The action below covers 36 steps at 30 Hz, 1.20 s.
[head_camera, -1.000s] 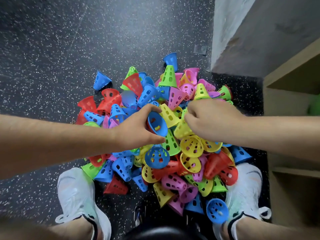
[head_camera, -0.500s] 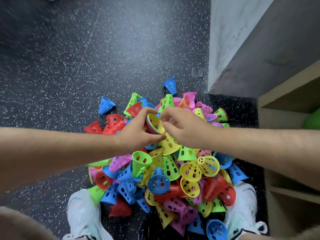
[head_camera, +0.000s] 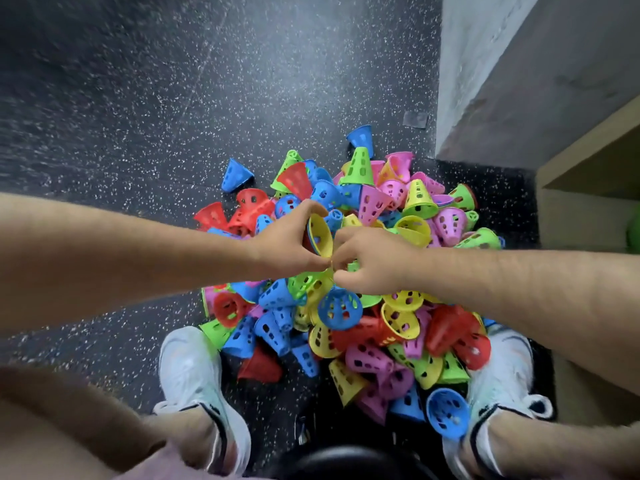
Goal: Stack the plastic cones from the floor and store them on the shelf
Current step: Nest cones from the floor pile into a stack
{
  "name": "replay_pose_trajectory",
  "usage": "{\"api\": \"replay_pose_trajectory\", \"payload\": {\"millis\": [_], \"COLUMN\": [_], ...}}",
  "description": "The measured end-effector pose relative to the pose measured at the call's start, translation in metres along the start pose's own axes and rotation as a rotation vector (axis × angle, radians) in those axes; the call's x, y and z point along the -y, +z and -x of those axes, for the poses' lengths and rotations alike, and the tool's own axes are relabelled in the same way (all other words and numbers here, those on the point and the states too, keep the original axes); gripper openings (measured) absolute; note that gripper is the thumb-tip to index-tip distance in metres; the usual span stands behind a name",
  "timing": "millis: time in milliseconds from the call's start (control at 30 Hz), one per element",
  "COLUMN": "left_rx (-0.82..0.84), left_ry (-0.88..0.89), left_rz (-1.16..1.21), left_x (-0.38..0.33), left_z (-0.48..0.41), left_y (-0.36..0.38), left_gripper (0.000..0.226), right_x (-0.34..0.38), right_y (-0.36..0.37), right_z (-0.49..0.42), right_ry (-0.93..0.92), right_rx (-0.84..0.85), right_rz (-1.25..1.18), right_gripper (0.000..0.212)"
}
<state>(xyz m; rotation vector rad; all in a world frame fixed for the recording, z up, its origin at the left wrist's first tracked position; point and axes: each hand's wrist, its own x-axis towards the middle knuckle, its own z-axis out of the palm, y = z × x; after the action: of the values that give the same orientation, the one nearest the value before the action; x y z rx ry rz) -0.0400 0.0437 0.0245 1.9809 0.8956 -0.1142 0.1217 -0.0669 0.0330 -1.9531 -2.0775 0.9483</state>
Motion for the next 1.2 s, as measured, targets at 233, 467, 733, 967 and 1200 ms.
{"api": "replay_pose_trajectory", "payload": {"millis": [233,467,733,967,1200], "left_rx": [-0.032,-0.11,-0.077,-0.111,-0.03], "left_ry": [-0.012,0.005,0.058,0.121,0.059], "left_rz": [0.027,0.071,0.055,0.103,0.085], "left_x": [0.02,0.024,0.008,0.004,0.02], "left_z": [0.03,0.053,0.089,0.091,0.088], "left_y": [0.009,0.007,-0.002,-0.007,0.008], "left_gripper": [0.068,0.074,0.08,0.084,0.074], "right_x": [0.005,0.014,0.046,0.079,0.075], "right_y": [0.05,0.056,0.025,0.053,0.081], "right_z": [0.014,0.041,0.049,0.036,0.038], "right_ry": [0.051,0.25,0.304,0.255,0.191], "right_rx": [0.178,-0.263,-0.765,-0.59,-0.399], "right_rz": [0.127,-0.071,-0.602,-0.609,-0.609], "right_gripper": [0.041,0.048,0.053,0.06,0.089]}}
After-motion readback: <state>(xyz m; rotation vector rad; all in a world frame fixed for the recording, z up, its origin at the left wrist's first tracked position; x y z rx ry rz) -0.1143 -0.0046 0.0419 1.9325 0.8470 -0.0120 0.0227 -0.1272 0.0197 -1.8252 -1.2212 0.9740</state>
